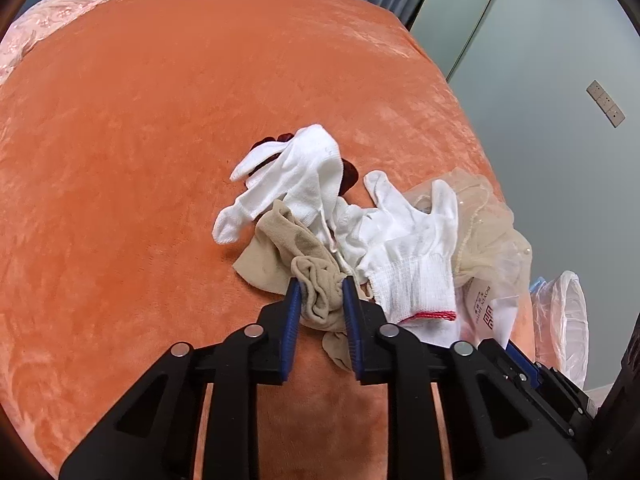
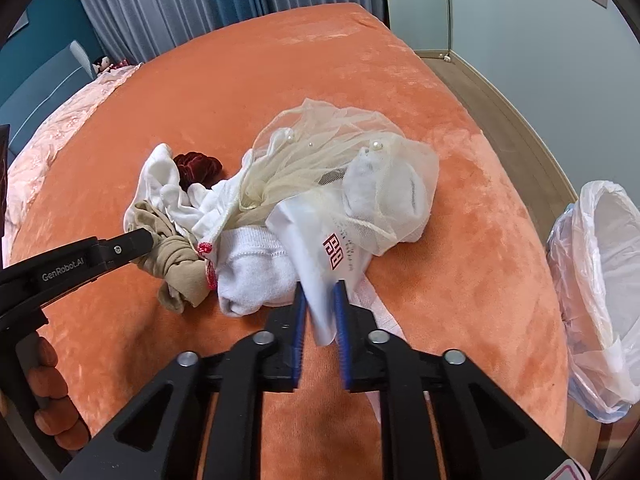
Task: Collect trash
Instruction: 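Grasp the beige stocking with the left tool while the right tool grasps the white paper bag, then carry stocking and paper bag over the bin and open both tools to drop them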
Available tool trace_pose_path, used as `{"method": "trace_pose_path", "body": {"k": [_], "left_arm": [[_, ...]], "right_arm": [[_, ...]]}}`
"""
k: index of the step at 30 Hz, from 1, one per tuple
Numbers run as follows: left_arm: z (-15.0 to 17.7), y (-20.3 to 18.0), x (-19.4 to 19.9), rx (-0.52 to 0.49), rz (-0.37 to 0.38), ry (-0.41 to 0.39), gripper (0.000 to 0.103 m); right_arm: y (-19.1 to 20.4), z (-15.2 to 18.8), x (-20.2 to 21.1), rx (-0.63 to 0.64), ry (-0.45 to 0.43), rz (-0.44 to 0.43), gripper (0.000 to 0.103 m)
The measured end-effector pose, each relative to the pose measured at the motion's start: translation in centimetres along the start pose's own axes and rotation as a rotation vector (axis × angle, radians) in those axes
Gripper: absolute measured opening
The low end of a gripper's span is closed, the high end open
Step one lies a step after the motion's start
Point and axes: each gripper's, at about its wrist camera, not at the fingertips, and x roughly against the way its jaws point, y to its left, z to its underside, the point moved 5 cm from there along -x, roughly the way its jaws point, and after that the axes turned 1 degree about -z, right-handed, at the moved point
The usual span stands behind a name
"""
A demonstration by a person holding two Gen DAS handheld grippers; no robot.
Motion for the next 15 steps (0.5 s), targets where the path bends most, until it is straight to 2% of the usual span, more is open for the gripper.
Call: {"method": "trace_pose_path", "body": {"k": [3,15], "left_arm": [[0.0,-0.5,1.4,-0.006,0.003,-0.020,0.017],[0.6,-6.3,8.8,-0.080,0.071,-0.121,0.016]], "right_arm": [[-0.1,-0.3,1.4,-0.008,-0.024,-0.021,0.005],[-1.2,-0.7,9.9,-0.034,-0.160,-0.063,0.005]]}}
